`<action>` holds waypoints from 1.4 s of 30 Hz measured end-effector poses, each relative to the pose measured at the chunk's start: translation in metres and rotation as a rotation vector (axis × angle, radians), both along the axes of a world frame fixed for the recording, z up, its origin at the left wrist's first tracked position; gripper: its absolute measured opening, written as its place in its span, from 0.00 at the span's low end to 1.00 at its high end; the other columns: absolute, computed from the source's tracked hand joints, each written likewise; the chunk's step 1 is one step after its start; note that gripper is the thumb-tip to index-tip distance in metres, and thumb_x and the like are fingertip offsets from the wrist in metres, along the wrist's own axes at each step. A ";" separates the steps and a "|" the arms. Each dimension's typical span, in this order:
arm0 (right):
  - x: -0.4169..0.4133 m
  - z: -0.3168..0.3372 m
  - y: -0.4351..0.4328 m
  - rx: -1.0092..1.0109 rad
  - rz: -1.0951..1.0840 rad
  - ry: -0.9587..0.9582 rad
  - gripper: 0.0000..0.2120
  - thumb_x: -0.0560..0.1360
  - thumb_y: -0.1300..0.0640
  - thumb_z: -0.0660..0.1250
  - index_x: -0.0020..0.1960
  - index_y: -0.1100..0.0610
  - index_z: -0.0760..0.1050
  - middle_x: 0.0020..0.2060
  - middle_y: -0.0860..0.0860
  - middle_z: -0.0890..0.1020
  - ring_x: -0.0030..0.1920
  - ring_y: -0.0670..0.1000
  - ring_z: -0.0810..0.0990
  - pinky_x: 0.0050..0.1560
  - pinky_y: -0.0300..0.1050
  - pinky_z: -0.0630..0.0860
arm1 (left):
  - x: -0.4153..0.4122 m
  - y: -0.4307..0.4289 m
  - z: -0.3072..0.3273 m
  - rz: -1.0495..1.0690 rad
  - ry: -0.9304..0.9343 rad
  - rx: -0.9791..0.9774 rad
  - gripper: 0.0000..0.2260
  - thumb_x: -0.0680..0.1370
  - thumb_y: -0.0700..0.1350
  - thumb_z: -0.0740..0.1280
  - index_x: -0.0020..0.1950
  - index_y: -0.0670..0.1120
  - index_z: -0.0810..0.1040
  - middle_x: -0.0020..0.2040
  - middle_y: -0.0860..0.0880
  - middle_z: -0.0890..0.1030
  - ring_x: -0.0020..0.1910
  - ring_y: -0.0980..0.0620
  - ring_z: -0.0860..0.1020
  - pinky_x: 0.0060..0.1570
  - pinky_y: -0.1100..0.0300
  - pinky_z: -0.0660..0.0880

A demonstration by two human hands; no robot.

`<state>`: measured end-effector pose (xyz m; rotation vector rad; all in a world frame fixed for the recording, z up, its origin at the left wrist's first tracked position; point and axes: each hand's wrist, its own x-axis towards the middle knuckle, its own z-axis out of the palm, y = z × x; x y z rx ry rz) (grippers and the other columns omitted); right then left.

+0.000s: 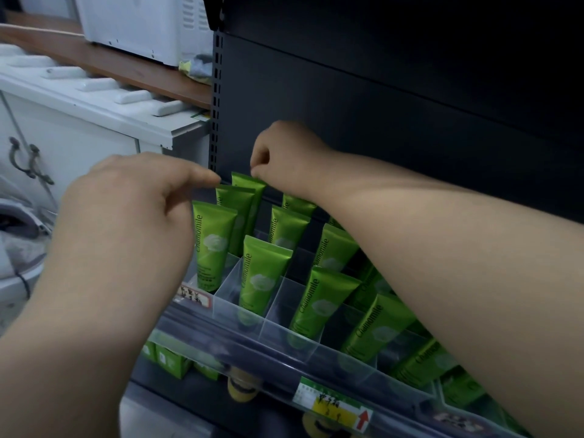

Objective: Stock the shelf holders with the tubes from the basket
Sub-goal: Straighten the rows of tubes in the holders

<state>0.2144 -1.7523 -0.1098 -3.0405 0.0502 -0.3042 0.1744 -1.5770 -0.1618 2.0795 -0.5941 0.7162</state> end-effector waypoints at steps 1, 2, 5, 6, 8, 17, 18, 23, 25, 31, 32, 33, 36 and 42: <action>-0.002 0.002 0.003 0.030 0.036 -0.038 0.09 0.74 0.58 0.65 0.47 0.60 0.83 0.46 0.53 0.84 0.48 0.51 0.81 0.49 0.44 0.78 | 0.001 0.001 -0.001 0.018 -0.002 -0.013 0.16 0.73 0.40 0.58 0.50 0.55 0.82 0.44 0.48 0.80 0.44 0.41 0.76 0.49 0.42 0.75; -0.005 0.004 0.007 0.045 0.074 -0.045 0.09 0.75 0.56 0.65 0.46 0.59 0.83 0.45 0.51 0.84 0.47 0.49 0.81 0.47 0.40 0.75 | 0.001 0.001 -0.002 0.033 -0.006 -0.025 0.16 0.73 0.40 0.57 0.50 0.54 0.81 0.42 0.49 0.78 0.42 0.42 0.75 0.48 0.43 0.75; -0.012 0.004 0.017 -0.011 0.143 0.064 0.09 0.74 0.53 0.67 0.50 0.55 0.83 0.48 0.48 0.83 0.49 0.46 0.79 0.45 0.35 0.71 | 0.002 0.003 -0.003 0.060 -0.011 -0.044 0.16 0.73 0.40 0.57 0.50 0.53 0.82 0.41 0.53 0.72 0.45 0.42 0.75 0.51 0.43 0.75; -0.013 0.002 0.019 -0.050 0.148 0.094 0.09 0.74 0.56 0.67 0.52 0.54 0.82 0.50 0.48 0.83 0.50 0.47 0.79 0.47 0.36 0.73 | 0.003 0.003 -0.003 0.063 -0.009 -0.048 0.16 0.73 0.40 0.57 0.50 0.53 0.82 0.41 0.53 0.72 0.47 0.41 0.75 0.52 0.42 0.74; -0.012 0.000 0.021 -0.117 0.139 0.123 0.11 0.74 0.63 0.65 0.53 0.54 0.82 0.50 0.50 0.83 0.52 0.49 0.80 0.52 0.39 0.76 | 0.004 0.004 -0.004 0.073 0.010 -0.059 0.16 0.74 0.40 0.57 0.50 0.53 0.81 0.41 0.54 0.72 0.45 0.42 0.76 0.51 0.42 0.75; -0.017 0.008 0.021 -0.185 0.086 0.185 0.12 0.76 0.61 0.63 0.56 0.59 0.80 0.55 0.52 0.82 0.54 0.51 0.80 0.54 0.42 0.76 | 0.006 -0.002 -0.009 0.055 0.094 0.117 0.12 0.76 0.40 0.62 0.55 0.45 0.82 0.52 0.42 0.81 0.52 0.40 0.76 0.52 0.53 0.70; -0.017 0.008 0.020 -0.130 0.076 0.185 0.11 0.75 0.60 0.66 0.55 0.58 0.81 0.53 0.51 0.83 0.52 0.49 0.80 0.48 0.38 0.77 | 0.007 -0.005 -0.010 0.045 0.115 0.135 0.11 0.77 0.40 0.63 0.58 0.44 0.80 0.54 0.42 0.80 0.55 0.40 0.75 0.53 0.54 0.68; -0.032 0.016 0.017 -0.005 0.058 0.064 0.12 0.74 0.52 0.67 0.51 0.59 0.82 0.50 0.52 0.83 0.50 0.50 0.80 0.42 0.38 0.69 | 0.014 -0.015 -0.016 -0.072 0.203 0.197 0.11 0.79 0.41 0.60 0.56 0.47 0.79 0.52 0.46 0.77 0.52 0.45 0.74 0.46 0.59 0.65; -0.045 0.022 0.014 0.032 0.042 -0.023 0.11 0.75 0.52 0.66 0.50 0.58 0.82 0.48 0.49 0.83 0.49 0.48 0.80 0.45 0.36 0.69 | 0.018 -0.017 -0.019 -0.107 0.226 0.219 0.09 0.79 0.41 0.60 0.55 0.48 0.79 0.47 0.50 0.73 0.46 0.49 0.71 0.43 0.60 0.63; -0.080 0.027 -0.004 0.173 -0.059 -0.081 0.07 0.76 0.53 0.66 0.50 0.51 0.81 0.38 0.42 0.77 0.46 0.42 0.77 0.47 0.33 0.70 | 0.018 -0.015 -0.019 -0.206 0.195 0.224 0.07 0.78 0.39 0.62 0.48 0.47 0.80 0.43 0.53 0.72 0.41 0.55 0.69 0.40 0.63 0.61; -0.083 0.027 -0.006 0.173 -0.080 -0.082 0.07 0.76 0.53 0.66 0.50 0.51 0.81 0.38 0.42 0.77 0.46 0.42 0.78 0.47 0.33 0.70 | 0.015 -0.014 -0.017 -0.237 0.202 0.222 0.08 0.78 0.40 0.63 0.46 0.50 0.80 0.42 0.54 0.73 0.39 0.56 0.70 0.37 0.63 0.62; -0.086 0.026 -0.008 0.171 -0.098 -0.079 0.07 0.75 0.53 0.67 0.50 0.51 0.81 0.38 0.42 0.78 0.47 0.43 0.79 0.48 0.33 0.71 | 0.012 -0.013 -0.015 -0.272 0.224 0.215 0.08 0.78 0.40 0.63 0.43 0.52 0.78 0.41 0.55 0.74 0.37 0.59 0.71 0.36 0.65 0.63; -0.092 0.024 -0.010 0.161 -0.127 -0.050 0.07 0.76 0.53 0.66 0.51 0.51 0.81 0.39 0.42 0.78 0.46 0.43 0.78 0.48 0.34 0.71 | 0.003 -0.008 -0.008 -0.341 0.322 0.194 0.12 0.77 0.43 0.64 0.39 0.59 0.75 0.40 0.59 0.76 0.37 0.61 0.74 0.36 0.70 0.67; -0.097 0.019 -0.009 0.134 -0.148 0.016 0.09 0.76 0.52 0.66 0.54 0.51 0.80 0.49 0.46 0.82 0.52 0.45 0.78 0.49 0.32 0.68 | -0.002 -0.005 -0.004 -0.312 0.379 0.200 0.12 0.78 0.43 0.63 0.40 0.60 0.75 0.36 0.59 0.74 0.32 0.64 0.75 0.30 0.73 0.64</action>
